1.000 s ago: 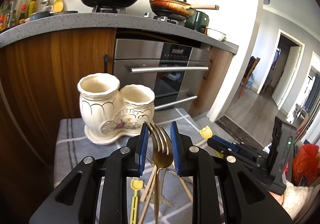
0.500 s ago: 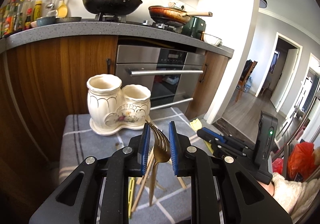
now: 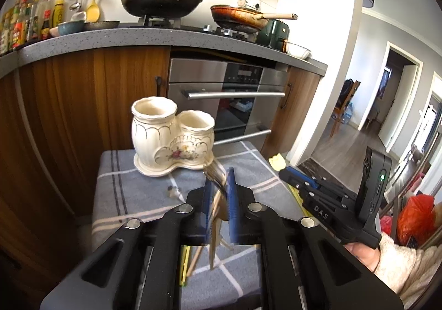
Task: Organize utensils
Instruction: 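Lift the gold fork and yellow utensil up toward the ceramic holder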
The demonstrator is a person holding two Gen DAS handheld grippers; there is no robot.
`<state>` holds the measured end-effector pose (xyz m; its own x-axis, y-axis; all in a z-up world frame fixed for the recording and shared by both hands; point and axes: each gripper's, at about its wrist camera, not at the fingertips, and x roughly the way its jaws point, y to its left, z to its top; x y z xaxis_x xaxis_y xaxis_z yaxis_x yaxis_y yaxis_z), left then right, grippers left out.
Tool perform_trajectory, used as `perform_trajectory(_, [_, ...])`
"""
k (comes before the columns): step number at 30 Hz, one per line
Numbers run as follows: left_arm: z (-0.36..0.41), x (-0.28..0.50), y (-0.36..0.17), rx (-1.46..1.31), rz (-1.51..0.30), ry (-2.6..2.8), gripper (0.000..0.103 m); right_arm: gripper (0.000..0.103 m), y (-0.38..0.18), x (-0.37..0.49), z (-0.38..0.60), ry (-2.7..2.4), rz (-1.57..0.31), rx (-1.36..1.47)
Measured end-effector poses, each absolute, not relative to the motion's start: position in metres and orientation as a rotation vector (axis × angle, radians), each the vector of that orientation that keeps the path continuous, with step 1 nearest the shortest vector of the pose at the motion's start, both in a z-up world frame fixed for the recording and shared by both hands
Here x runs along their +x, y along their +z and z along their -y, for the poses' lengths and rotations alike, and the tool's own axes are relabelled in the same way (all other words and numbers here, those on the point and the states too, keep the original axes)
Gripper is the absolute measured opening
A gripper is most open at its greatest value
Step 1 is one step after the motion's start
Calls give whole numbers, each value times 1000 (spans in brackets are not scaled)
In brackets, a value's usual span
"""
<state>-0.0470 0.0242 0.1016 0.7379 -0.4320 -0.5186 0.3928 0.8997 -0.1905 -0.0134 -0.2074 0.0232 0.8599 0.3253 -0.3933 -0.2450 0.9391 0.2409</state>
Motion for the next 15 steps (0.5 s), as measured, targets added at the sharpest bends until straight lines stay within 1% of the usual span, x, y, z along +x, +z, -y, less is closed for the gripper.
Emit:
perform_trajectory(7, [-27,-53,101,-61,-579,-450,9,10,29,-20,198,343,-437,188])
perform_trajectory(13, [-29,-50,111,-65,-568,-464,2,10,51,-11,197,402,-417,235])
perform_trajectory(15, [-31,-46,116,-63,-557,-458,2,10,59,-2,196,403,-401,239])
